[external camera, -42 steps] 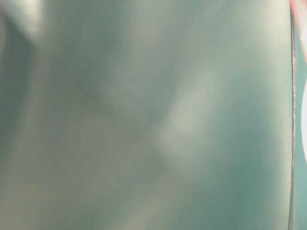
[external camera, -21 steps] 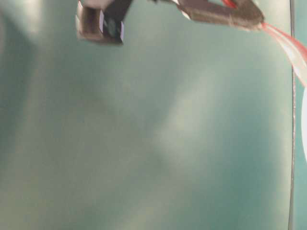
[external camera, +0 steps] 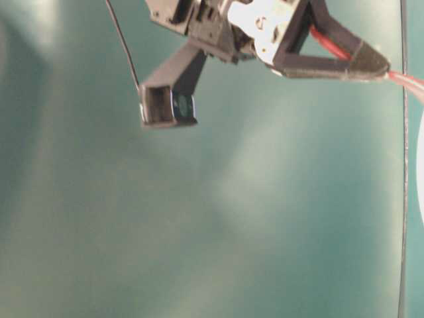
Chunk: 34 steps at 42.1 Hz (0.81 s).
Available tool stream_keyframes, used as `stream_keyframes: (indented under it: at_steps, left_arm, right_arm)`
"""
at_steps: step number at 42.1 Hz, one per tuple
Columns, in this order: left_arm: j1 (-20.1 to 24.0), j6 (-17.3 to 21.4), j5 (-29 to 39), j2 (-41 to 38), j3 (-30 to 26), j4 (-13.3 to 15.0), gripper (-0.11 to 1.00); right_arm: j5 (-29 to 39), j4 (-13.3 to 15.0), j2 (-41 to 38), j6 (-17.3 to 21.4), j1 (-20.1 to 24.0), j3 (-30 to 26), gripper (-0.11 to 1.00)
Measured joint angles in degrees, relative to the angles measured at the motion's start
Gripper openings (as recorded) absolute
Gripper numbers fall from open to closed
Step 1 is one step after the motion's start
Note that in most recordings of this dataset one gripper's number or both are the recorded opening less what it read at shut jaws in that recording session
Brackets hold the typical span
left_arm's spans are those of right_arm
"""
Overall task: Scoop the yellow hexagonal prism block from the bowl with a spoon using the right arm.
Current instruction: 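Lower the spoon bowl into the white bowl beside the yellow block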
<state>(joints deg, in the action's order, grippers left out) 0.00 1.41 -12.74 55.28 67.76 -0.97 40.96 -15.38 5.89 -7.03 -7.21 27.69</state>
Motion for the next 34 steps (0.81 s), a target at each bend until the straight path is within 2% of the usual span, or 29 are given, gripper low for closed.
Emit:
stream_keyframes:
  at_steps: [10, 19, 34]
  left_arm:
    - [0.0, 0.0, 0.0, 0.0, 0.09, 0.09, 0.0]
    - [0.0, 0.0, 0.18, 0.0, 0.0, 0.0, 0.0]
    - [0.0, 0.0, 0.0, 0.0, 0.0, 0.0, 0.0]
  right_arm:
    - [4.48, 2.02, -2.37, 2.55, -0.53, -3.08, 0.23]
    - [5.01, 4.13, -3.96, 4.66, -0.62, -3.87, 0.23]
    - [4.92, 4.31, -5.98, 4.75, -0.62, -3.96, 0.23]
